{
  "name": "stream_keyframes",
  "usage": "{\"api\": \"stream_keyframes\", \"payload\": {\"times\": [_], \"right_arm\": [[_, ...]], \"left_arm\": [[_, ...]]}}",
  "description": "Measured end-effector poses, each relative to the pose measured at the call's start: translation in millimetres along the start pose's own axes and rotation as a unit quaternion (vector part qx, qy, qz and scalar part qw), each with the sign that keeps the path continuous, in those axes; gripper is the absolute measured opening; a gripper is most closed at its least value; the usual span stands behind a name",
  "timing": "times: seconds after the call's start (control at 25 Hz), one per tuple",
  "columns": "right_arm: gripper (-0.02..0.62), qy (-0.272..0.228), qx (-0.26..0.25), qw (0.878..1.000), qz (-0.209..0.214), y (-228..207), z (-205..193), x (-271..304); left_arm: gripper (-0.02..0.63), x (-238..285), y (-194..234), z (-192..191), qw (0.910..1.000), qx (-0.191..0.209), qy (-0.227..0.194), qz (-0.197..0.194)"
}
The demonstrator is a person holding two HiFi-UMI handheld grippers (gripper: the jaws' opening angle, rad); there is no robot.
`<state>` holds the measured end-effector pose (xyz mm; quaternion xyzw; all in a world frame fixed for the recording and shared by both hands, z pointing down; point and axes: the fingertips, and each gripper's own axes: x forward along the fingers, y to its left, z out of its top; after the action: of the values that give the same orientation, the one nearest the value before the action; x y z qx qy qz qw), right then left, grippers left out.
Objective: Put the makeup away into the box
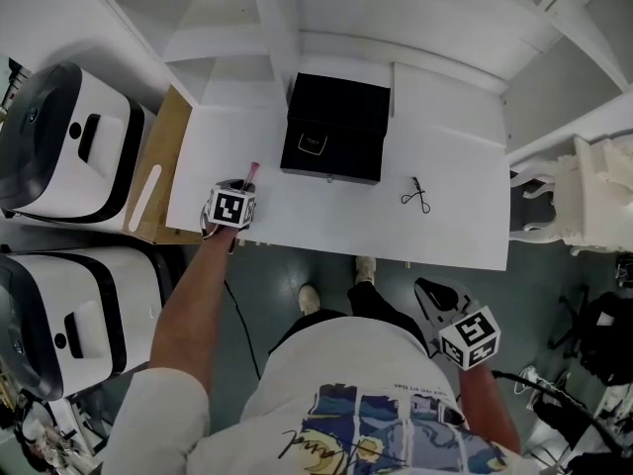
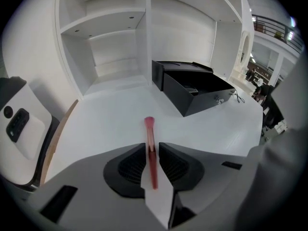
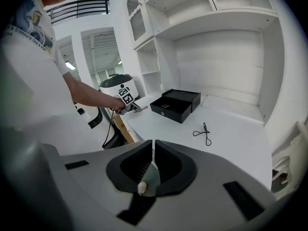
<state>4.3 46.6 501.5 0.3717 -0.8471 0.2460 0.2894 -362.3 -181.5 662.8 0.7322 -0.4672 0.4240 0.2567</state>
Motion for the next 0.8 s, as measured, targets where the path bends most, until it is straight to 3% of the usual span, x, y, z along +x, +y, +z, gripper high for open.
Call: {"api": "stream_keyframes", "payload": {"times": [0.12, 0.44, 0.8], "right_arm": [[0.035, 0.005, -0.005, 1.000, 0.009, -12.5, 1.0, 4.0], [0.035, 0.002, -0.019, 0.999, 0.041, -36.6, 16.5, 18.0], [0.035, -0.010, -0.030, 0.997, 0.072, -61.9, 35.9, 42.0]], "left_arm": [[0.057, 1.8, -4.1, -0.1, 0.9998, -0.016, 0.003, -0.007], [0.054, -10.1, 1.3, -2.3, 0.9972, -0.074, 0.005, 0.014], [0.054, -59.4, -28.8, 31.7, 0.9930, -0.101, -0.060, 0.008]]}}
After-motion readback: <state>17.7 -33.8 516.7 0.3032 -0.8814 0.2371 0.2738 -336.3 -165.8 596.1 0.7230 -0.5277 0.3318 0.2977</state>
